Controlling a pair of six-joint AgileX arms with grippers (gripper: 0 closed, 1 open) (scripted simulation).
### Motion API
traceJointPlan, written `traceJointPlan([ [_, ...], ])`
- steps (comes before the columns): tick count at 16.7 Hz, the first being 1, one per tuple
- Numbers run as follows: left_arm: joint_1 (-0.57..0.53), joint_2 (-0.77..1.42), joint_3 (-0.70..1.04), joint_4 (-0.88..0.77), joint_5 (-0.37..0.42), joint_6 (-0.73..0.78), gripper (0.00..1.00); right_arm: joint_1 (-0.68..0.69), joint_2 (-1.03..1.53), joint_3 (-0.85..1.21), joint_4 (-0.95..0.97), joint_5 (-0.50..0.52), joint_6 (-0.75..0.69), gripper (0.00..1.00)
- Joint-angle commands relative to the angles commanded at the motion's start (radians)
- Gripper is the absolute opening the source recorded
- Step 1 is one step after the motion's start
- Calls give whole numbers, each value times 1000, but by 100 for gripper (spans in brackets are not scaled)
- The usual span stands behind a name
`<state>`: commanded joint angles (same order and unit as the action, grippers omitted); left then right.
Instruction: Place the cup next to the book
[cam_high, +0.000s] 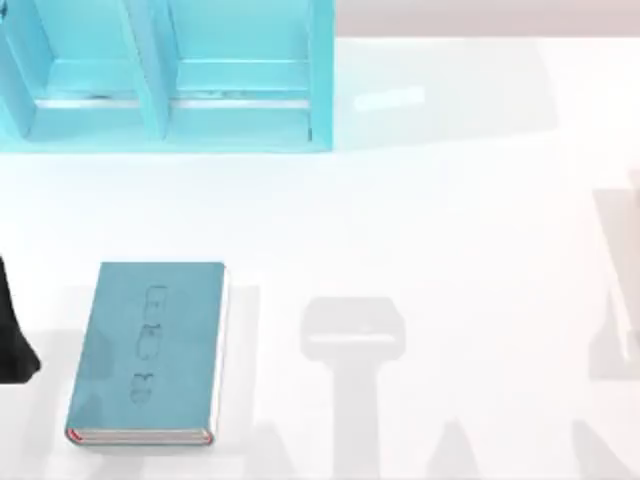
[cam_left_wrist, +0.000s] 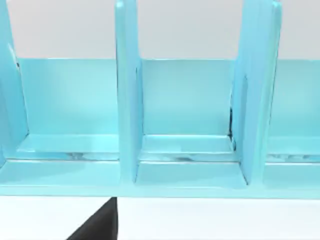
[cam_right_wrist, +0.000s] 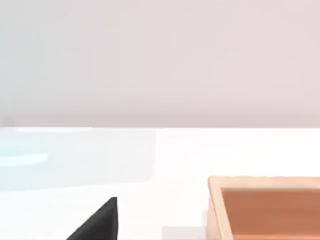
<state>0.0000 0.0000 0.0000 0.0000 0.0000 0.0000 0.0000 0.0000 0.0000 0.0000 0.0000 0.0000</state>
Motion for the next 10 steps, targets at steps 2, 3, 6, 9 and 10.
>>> traceJointPlan([
  [2,0,0,0,0,0,0,100,0,0,0,0,0,0,100],
  [3,3,5,10,-4,-1,10,100,0,0,0,0,0,0,100],
  [6,28,56,89,-52,-6,95,100,0,0,0,0,0,0,100],
  [9,73,172,201,-163,-9,247,100,0,0,0,0,0,0,100],
  [10,91,228,241,-214,-9,310,100,0,0,0,0,0,0,100],
])
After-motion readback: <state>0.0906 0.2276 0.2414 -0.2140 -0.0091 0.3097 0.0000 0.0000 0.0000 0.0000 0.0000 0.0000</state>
